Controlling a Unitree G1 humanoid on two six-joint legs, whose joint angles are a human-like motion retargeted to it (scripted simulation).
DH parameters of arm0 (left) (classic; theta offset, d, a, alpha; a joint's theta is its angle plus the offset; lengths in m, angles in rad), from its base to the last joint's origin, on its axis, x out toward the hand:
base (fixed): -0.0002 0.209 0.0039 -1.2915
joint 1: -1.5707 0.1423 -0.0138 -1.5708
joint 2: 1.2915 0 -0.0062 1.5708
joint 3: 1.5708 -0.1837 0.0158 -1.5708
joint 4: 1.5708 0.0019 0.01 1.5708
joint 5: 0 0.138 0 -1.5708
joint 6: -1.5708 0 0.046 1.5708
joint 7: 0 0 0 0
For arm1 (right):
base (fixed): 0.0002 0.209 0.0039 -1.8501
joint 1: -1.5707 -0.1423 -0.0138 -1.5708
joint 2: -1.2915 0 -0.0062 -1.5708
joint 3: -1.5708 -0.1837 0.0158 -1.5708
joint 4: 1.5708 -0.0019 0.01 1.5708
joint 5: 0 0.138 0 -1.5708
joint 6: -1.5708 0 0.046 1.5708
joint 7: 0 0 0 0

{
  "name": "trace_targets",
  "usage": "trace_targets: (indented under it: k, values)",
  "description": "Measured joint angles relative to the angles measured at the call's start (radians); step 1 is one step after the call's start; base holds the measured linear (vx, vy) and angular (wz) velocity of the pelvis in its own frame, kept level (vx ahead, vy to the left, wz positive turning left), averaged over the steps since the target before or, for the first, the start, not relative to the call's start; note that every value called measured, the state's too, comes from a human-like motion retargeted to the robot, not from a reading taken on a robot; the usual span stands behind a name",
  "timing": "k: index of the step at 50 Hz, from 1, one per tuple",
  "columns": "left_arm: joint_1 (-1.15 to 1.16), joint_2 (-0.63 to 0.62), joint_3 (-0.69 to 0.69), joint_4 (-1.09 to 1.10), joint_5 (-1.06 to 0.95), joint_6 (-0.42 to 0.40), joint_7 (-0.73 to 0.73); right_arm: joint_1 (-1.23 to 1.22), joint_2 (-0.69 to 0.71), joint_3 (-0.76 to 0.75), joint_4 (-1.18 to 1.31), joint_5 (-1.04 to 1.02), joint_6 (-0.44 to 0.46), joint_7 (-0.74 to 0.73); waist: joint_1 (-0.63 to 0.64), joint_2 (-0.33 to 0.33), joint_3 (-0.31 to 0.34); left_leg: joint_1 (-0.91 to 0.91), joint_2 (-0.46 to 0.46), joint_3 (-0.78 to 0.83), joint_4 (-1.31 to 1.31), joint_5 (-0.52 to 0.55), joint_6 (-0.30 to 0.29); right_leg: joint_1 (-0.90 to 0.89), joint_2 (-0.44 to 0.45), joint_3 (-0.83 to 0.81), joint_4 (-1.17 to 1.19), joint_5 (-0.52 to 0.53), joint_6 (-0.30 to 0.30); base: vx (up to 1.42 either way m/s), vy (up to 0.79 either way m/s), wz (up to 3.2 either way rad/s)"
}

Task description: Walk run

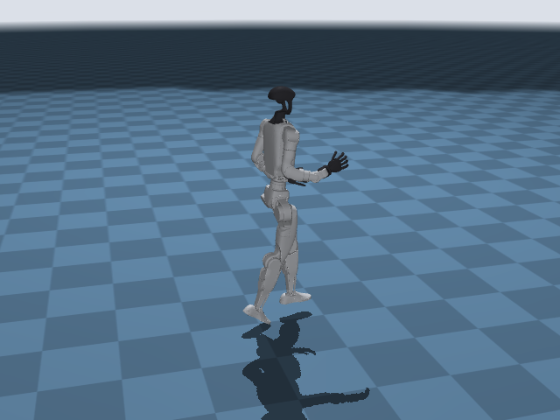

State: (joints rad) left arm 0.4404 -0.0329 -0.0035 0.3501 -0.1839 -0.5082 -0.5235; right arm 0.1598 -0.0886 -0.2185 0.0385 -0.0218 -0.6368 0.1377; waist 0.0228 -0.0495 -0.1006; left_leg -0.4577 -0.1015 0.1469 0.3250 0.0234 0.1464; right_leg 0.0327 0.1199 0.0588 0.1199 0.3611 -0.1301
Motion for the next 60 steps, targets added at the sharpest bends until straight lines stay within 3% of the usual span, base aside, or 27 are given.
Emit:
trace_targets:
  k: [3, 5, 7, 8, 10, 12, 15, 18, 22, 25, 27, 29, 31, 32, 33, 37, 40, 43, 47, 48, 50, 52, 53, 55, 57, 58, 60]
  values:
    - [-0.021, -0.002, 0.006, -0.001, 0.027, -0.018, 0.029, 0.033, 0.007, 0.004, 0.001, -0.012, 0.0, -0.017, 0.06, -0.016, 0.021, 0.014, -0.008, 0.031, -0.206, -0.053, -0.064, 0.096, -0.016, -0.072, 0.019, 0.145, 0.089, 1.2, -0.21, -0.66]
    - [-0.037, -0.003, 0.012, -0.028, 0.048, -0.034, 0.045, 0.062, 0.016, 0.021, 0.023, -0.01, -0.003, -0.024, 0.087, -0.048, 0.049, 0.032, -0.01, 0.168, -0.2, 0.071, 0.043, 0.103, -0.039, -0.047, 0.204, 0.162, 0.175, 1.73, -0.33, -0.38]
    - [-0.065, 0.007, 0.021, -0.055, 0.063, -0.039, 0.067, 0.095, 0.037, 0.031, 0.071, 0.002, -0.013, -0.002, 0.071, -0.109, 0.052, 0.046, -0.072, 0.153, -0.057, -0.108, 0.115, 0.056, -0.055, -0.06, 0.466, 0.162, 0.26, 1.6, -0.48, 0.47]
    - [-0.069, 0.008, 0.011, -0.063, 0.07, -0.045, 0.085, 0.125, 0.051, 0.023, 0.108, 0.004, -0.028, 0.027, 0.039, -0.118, 0.056, 0.033, -0.152, 0.014, 0.044, -0.153, 0.115, 0.035, -0.032, -0.058, 0.603, 0.162, 0.308, 1.44, -0.11, 1.08]
    - [-0.131, 0.006, 0.072, -0.055, 0.044, -0.054, 0.091, 0.158, 0.064, 0.007, 0.21, 0.014, -0.038, 0.104, -0.01, -0.105, 0.068, 0.005, -0.153, -0.037, 0.171, -0.202, 0.104, -0.02, 0.031, 0.012, 0.748, 0.162, 0.368, 1.29, -0.06, 0.35]
    - [-0.193, 0.01, 0.056, -0.043, 0.015, -0.038, 0.102, 0.206, 0.067, 0.02, 0.289, 0.047, -0.031, 0.139, 0.0, -0.004, 0.035, 0.095, 0.023, 0.012, 0.131, -0.237, 0.076, -0.095, 0.113, -0.027, 0.65, 0.137, 0.267, 1.14, -0.19, -0.26]
    - [-0.236, 0.012, 0.008, -0.045, -0.005, -0.035, 0.128, 0.325, 0.04, -0.003, 0.339, 0.138, -0.037, 0.195, -0.013, 0.065, 0.021, 0.229, 0.049, -0.047, 0.034, -0.194, 0.029, -0.221, 0.08, -0.093, 0.611, -0.075, 0.158, 1.23, -0.24, 0.35]
    - [-0.25, 0.017, -0.016, -0.056, -0.009, -0.03, 0.119, 0.422, 0.023, -0.059, 0.355, 0.174, -0.065, 0.2, -0.088, 0.114, 0.008, 0.336, 0.079, -0.08, -0.065, -0.019, -0.041, -0.312, -0.017, -0.148, 0.434, -0.215, 0.152, 1.12, -0.2, 1.06]
    - [-0.251, 0.039, -0.031, -0.096, -0.004, -0.034, 0.106, 0.48, 0.018, -0.086, 0.334, 0.171, -0.105, 0.135, -0.148, 0.111, 0.015, 0.466, 0.08, -0.055, -0.124, 0.198, -0.105, -0.37, -0.114, -0.139, 0.082, -0.328, 0.138, 1.01, -0.28, 0.63]
    - [-0.263, 0.07, -0.013, -0.122, 0.004, -0.028, 0.094, 0.455, 0.038, -0.056, 0.286, 0.129, -0.111, 0.075, -0.151, 0.102, 0.026, 0.568, 0.11, 0.007, -0.132, 0.293, -0.163, -0.382, -0.098, 0.056, -0.072, -0.38, 0.15, 1.14, -0.44, 0.02]
    - [-0.265, 0.09, -0.019, -0.134, -0.004, -0.02, 0.084, 0.416, 0.064, -0.045, 0.244, 0.082, -0.091, 0.046, -0.187, 0.092, 0.034, 0.594, 0.103, -0.052, -0.04, 0.338, -0.216, -0.392, -0.111, 0.068, -0.027, -0.257, 0.12, 1.24, -0.46, 0.81]
    - [-0.25, 0.105, -0.005, -0.139, -0.017, -0.014, 0.055, 0.361, 0.094, -0.012, 0.215, 0.027, -0.065, 0.012, -0.208, 0.103, 0.019, 0.553, 0.116, -0.091, 0.144, 0.407, -0.295, -0.405, -0.068, 0.016, 0.105, -0.334, 0.01, 1.22, -0.54, 0.49]
    - [-0.225, 0.081, 0.027, -0.107, -0.009, -0.021, -0.008, 0.28, 0.128, -0.003, 0.225, 0.002, -0.049, -0.008, -0.198, 0.108, 0.009, 0.469, 0.132, -0.108, 0.382, 0.48, -0.337, -0.385, -0.049, -0.005, 0.21, -0.409, 0.005, 1.21, -0.49, 0.28]
    - [-0.218, 0.055, 0.039, -0.079, -0.003, -0.02, -0.033, 0.227, 0.143, -0.018, 0.237, 0.007, -0.04, -0.004, -0.193, 0.106, 0.005, 0.414, 0.147, -0.114, 0.489, 0.49, -0.328, -0.367, -0.059, -0.013, 0.223, -0.431, 0.013, 0.92, -0.27, 0.53]
    - [-0.208, 0.023, 0.045, -0.049, 0.003, -0.01, -0.032, 0.178, 0.149, -0.03, 0.244, 0.028, -0.026, 0.016, -0.187, 0.095, 0.002, 0.366, 0.163, -0.077, 0.556, 0.461, -0.273, -0.34, -0.059, -0.017, 0.214, -0.44, 0.005, 0.82, -0.23, 0.13]
    - [-0.13, -0.038, 0.014, 0.018, 0.002, -0.024, 0.022, 0.04, 0.135, 0.054, 0.214, 0.143, 0.003, 0.034, -0.142, 0.059, 0.014, 0.2, 0.118, -0.004, 0.58, 0.229, -0.121, -0.231, -0.089, -0.052, 0.128, -0.374, 0.02, 0.85, -0.14, -0.22]
    - [-0.067, -0.045, 0.025, 0.049, 0.002, -0.012, -0.011, -0.006, 0.091, 0.098, 0.163, 0.179, -0.017, 0.043, -0.052, 0.002, 0.016, 0.082, 0.058, 0.049, 0.415, 0.072, -0.08, -0.145, -0.127, -0.067, 0.04, -0.282, 0.079, 0.76, -0.19, -0.71]
    - [-0.036, -0.014, 0.04, 0.058, 0.015, -0.012, -0.037, -0.031, 0.03, 0.137, 0.106, 0.155, -0.017, 0.08, 0.036, -0.01, 0.023, 0.037, 0.023, 0.068, 0.118, -0.013, -0.055, -0.076, -0.105, -0.101, -0.014, -0.23, 0.107, 0.8, -0.2, -0.64]
    - [-0.033, 0.014, 0.046, 0.034, 0.046, -0.022, -0.032, -0.045, -0.047, 0.137, 0.052, 0.089, 0.005, 0.14, 0.095, 0.02, 0.041, 0.041, 0.005, 0.191, -0.181, -0.055, -0.043, 0.028, -0.034, -0.16, -0.032, -0.242, 0.093, 0.89, -0.13, 0.13]
    - [-0.036, 0.014, 0.048, 0.026, 0.053, -0.021, -0.028, -0.043, -0.061, 0.135, 0.051, 0.077, 0.007, 0.147, 0.092, 0.021, 0.038, 0.047, 0.011, 0.268, -0.203, -0.042, -0.015, 0.052, -0.025, -0.176, -0.025, -0.247, 0.095, 0.92, -0.28, 0.56]
    - [-0.05, 0.009, 0.055, 0.021, 0.061, -0.013, -0.017, -0.033, -0.077, 0.13, 0.07, 0.056, 0.008, 0.154, 0.099, -0.008, 0.031, 0.067, 0.038, 0.388, -0.173, 0.04, 0.115, 0.093, -0.01, -0.169, 0.01, -0.215, 0.1, 1.04, -0.61, 0.35]
    - [-0.071, -0.005, 0.062, 0.03, 0.057, -0.005, -0.014, -0.014, -0.07, 0.112, 0.119, 0.047, -0.001, 0.153, 0.095, -0.023, 0.01, 0.1, 0.046, 0.35, -0.104, -0.126, 0.115, 0.101, 0.002, -0.233, 0.101, -0.09, 0.175, 1.22, -0.59, 0.4]
    - [-0.084, -0.019, 0.069, 0.039, 0.05, -0.002, -0.013, -0.006, -0.059, 0.097, 0.153, 0.045, -0.014, 0.163, 0.094, -0.019, 0.006, 0.044, 0.023, 0.196, -0.025, -0.164, 0.115, 0.082, 0.009, -0.269, 0.167, 0.011, 0.243, 0.84, -0.01, 0.47]
    - [-0.118, -0.047, 0.104, 0.048, 0.032, 0.02, -0.018, 0.01, -0.031, 0.064, 0.226, 0.047, -0.031, 0.199, 0.092, 0.019, 0.013, -0.016, 0.034, 0.047, 0.079, -0.183, 0.115, 0.014, 0.055, -0.2, 0.348, 0.156, 0.39, 0.65, 0.26, 0.38]
    - [-0.145, -0.06, 0.089, 0.047, 0.022, 0.025, 0.014, 0.022, -0.022, 0.073, 0.298, 0.058, -0.036, 0.204, 0.098, 0.059, 0.014, 0.047, 0.123, 0.162, 0.123, -0.227, 0.115, -0.082, 0.13, -0.13, 0.553, 0.147, 0.392, 0.8, -0.04, 0.89]
    - [-0.155, -0.057, 0.071, 0.045, 0.015, 0.02, 0.032, 0.036, -0.023, 0.08, 0.322, 0.07, -0.037, 0.202, 0.089, 0.095, 0.005, 0.089, 0.131, 0.129, 0.104, -0.243, 0.115, -0.12, 0.191, -0.072, 0.586, 0.102, 0.391, 0.79, 0.17, 1.57]
    - [-0.168, -0.072, 0.044, 0.05, -0.007, 0.019, 0.053, 0.079, -0.052, 0.088, 0.358, 0.103, -0.048, 0.221, 0.077, 0.145, -0.005, 0.139, 0.101, 0.039, 0.055, -0.238, 0.115, -0.207, 0.165, -0.052, 0.657, -0.01, 0.369, 0.66, 0.36, 1.63]
